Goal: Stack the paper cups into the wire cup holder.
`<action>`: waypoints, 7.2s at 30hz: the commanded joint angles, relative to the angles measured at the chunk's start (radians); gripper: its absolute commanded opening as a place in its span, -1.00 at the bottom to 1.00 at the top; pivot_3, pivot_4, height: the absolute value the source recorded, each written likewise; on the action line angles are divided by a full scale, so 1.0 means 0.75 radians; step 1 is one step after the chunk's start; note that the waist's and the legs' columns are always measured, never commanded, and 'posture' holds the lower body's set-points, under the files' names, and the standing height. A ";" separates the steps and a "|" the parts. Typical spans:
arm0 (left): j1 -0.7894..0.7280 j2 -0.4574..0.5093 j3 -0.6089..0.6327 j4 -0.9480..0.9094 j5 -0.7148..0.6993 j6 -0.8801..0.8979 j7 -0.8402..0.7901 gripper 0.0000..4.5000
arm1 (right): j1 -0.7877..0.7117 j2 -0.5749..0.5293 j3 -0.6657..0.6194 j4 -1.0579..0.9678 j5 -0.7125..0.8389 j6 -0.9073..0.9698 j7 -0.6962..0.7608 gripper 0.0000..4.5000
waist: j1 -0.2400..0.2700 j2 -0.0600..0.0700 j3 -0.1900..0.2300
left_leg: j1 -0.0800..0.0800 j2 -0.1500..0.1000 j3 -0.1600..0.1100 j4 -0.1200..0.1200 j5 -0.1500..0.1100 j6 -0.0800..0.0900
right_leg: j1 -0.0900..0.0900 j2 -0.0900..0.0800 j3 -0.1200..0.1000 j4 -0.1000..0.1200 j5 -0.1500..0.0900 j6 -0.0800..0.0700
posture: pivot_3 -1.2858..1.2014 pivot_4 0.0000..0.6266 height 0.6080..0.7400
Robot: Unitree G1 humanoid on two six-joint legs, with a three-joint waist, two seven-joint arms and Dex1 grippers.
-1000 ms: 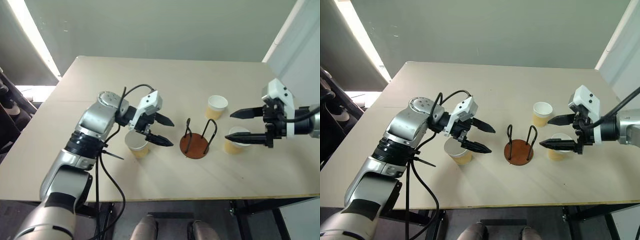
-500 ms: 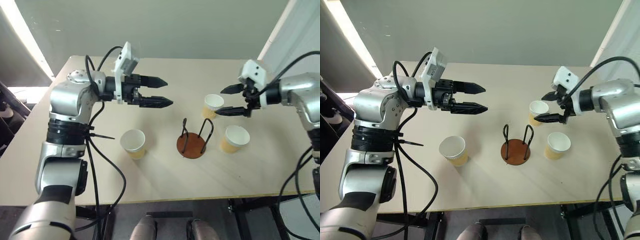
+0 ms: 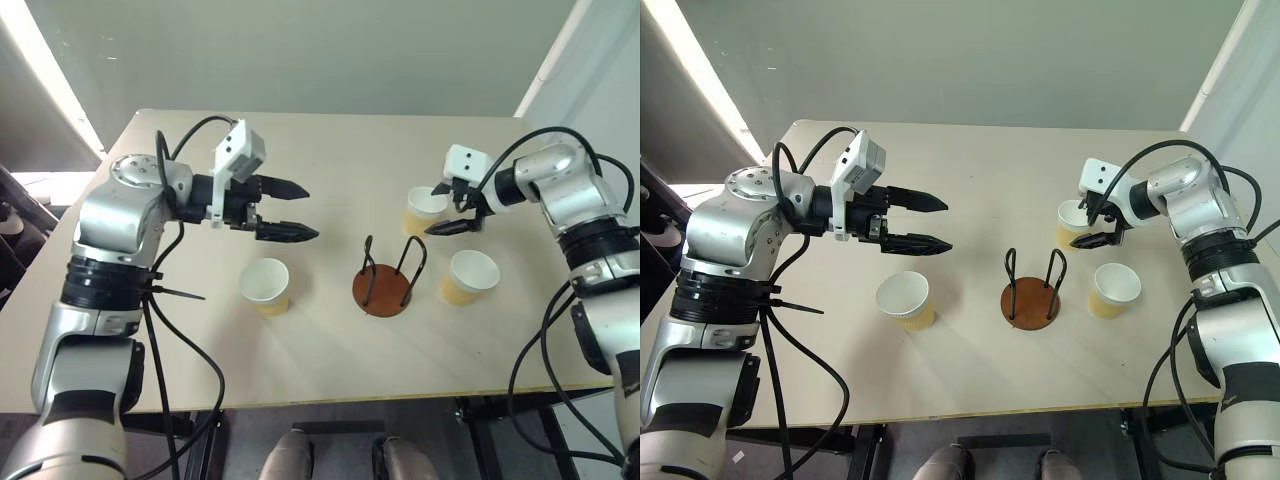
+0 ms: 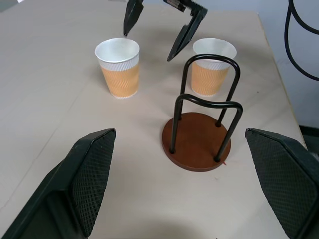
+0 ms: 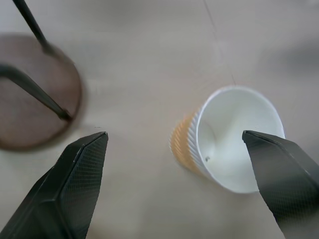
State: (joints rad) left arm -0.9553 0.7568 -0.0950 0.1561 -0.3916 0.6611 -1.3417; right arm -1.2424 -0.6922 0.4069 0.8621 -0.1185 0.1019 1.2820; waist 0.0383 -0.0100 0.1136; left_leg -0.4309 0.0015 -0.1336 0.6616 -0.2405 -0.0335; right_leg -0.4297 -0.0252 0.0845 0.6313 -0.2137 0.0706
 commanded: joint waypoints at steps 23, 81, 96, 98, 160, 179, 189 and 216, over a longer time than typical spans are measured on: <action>0.013 0.033 0.023 -0.051 -0.001 -0.024 0.024 1.00 | -0.164 0.108 -0.075 0.255 -0.224 -0.256 0.020 -0.99 | -0.001 0.000 0.000 | -0.005 0.001 0.001 -0.001 0.000 -0.009 | -0.008 0.000 -0.001 0.012 -0.002 -0.004 | 0.03 -0.52 1.00; 0.044 0.069 -0.001 0.034 0.058 -0.125 -0.014 1.00 | 0.156 -0.224 0.027 -1.309 0.061 0.262 0.347 -0.99 | -0.016 0.001 0.001 | 0.002 0.007 0.000 0.001 0.000 0.000 | -0.008 0.005 -0.002 0.018 -0.004 -0.011 | 0.03 -0.52 1.00; 0.053 0.074 -0.009 0.018 0.060 -0.131 -0.030 1.00 | 0.113 -0.110 -0.098 -1.406 0.282 0.698 0.313 0.88 | -0.017 0.001 0.001 | 0.002 0.007 0.000 0.001 0.003 -0.006 | -0.008 0.005 -0.002 0.017 -0.004 -0.012 | 0.03 -0.52 1.00; 0.057 0.079 -0.014 0.013 0.070 -0.152 -0.036 1.00 | 0.110 -0.089 -0.143 -1.433 0.345 0.808 0.278 0.99 | -0.017 0.001 0.001 | 0.002 0.007 0.000 0.000 0.004 -0.007 | -0.008 0.005 -0.002 0.018 -0.004 -0.012 | 0.03 -0.52 1.00; 0.536 0.519 -0.151 -0.436 0.406 -0.571 -0.172 -0.10 | 0.073 -0.379 -0.281 -1.419 0.920 1.206 0.252 1.00 | -0.034 0.001 0.001 | 0.008 0.011 0.000 -0.012 -0.001 -0.003 | -0.011 0.008 -0.004 0.025 -0.015 -0.031 | 0.03 -0.52 1.00; 0.042 0.295 -0.149 -0.191 0.214 -0.362 -0.350 -0.99 | 0.113 -0.377 -0.307 -1.387 0.942 1.129 0.245 1.00 | -0.027 0.001 0.000 | 0.007 0.011 0.000 -0.009 0.000 -0.003 | -0.011 0.008 -0.005 0.026 -0.012 -0.026 | 0.03 -0.52 1.00; -0.434 0.009 -0.292 0.129 0.143 -0.409 -0.364 -0.99 | 0.234 -0.482 -0.340 -1.391 0.886 1.121 0.170 1.00 | -0.026 0.001 0.000 | 0.002 0.011 0.000 -0.004 -0.001 -0.001 | -0.010 0.007 -0.004 0.021 -0.007 -0.018 | 0.03 -0.52 1.00; -0.672 -0.268 -0.701 0.595 0.045 -0.883 -0.364 -0.99 | 0.383 -0.644 -0.577 -1.622 1.086 1.331 -0.037 1.00 | -0.008 0.002 0.000 | -0.008 0.008 0.003 0.010 -0.005 0.005 | -0.010 0.005 0.000 0.014 -0.002 0.000 | 0.03 -0.52 1.00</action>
State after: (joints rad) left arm -1.4287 0.5637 -0.6208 0.6045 -0.3585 0.0266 -1.5759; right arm -0.9493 -1.1544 0.0188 -0.3339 0.6771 1.0974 1.2650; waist 0.0320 -0.0088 0.1139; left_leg -0.4368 0.0077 -0.1315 0.6691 -0.2444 -0.0297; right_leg -0.4373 -0.0216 0.0848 0.6420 -0.2151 0.0709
